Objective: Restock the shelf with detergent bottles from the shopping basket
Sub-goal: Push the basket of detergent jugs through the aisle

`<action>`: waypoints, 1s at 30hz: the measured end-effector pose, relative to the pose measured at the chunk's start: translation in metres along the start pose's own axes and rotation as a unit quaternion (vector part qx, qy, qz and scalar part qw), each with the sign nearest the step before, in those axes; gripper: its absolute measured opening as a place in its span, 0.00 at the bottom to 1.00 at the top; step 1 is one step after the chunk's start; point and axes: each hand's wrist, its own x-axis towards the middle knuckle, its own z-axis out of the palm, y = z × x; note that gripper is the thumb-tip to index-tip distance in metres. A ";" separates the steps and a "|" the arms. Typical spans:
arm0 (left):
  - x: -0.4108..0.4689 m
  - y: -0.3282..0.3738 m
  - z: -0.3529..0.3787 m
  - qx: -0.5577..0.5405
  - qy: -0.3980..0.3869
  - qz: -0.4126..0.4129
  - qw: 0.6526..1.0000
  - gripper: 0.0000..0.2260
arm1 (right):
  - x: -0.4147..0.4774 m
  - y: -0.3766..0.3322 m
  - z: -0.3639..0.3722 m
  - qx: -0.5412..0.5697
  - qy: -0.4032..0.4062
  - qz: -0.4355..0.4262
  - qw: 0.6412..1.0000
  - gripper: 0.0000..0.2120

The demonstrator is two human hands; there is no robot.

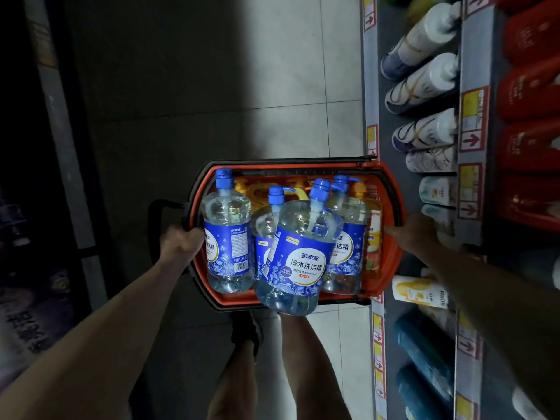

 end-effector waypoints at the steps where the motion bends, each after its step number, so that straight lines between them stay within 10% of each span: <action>1: -0.001 0.001 -0.001 0.001 -0.003 -0.002 1.000 0.33 | -0.002 -0.001 -0.001 -0.002 -0.002 0.000 1.000 0.19; 9: 0.018 -0.029 -0.009 0.009 -0.064 0.005 0.998 0.27 | -0.023 -0.013 0.000 0.008 -0.020 0.045 0.999 0.21; 15: 0.095 -0.103 0.013 0.113 -0.112 0.058 0.986 0.31 | 0.010 0.041 0.025 -0.025 -0.067 0.010 0.997 0.45; 20: -0.043 -0.021 -0.054 0.191 -0.117 0.086 0.971 0.18 | -0.112 -0.024 -0.034 -0.093 -0.103 -0.074 0.988 0.20; 30: -0.174 0.015 -0.094 0.240 -0.123 0.212 0.940 0.23 | -0.235 -0.034 -0.043 -0.088 -0.059 -0.149 0.983 0.20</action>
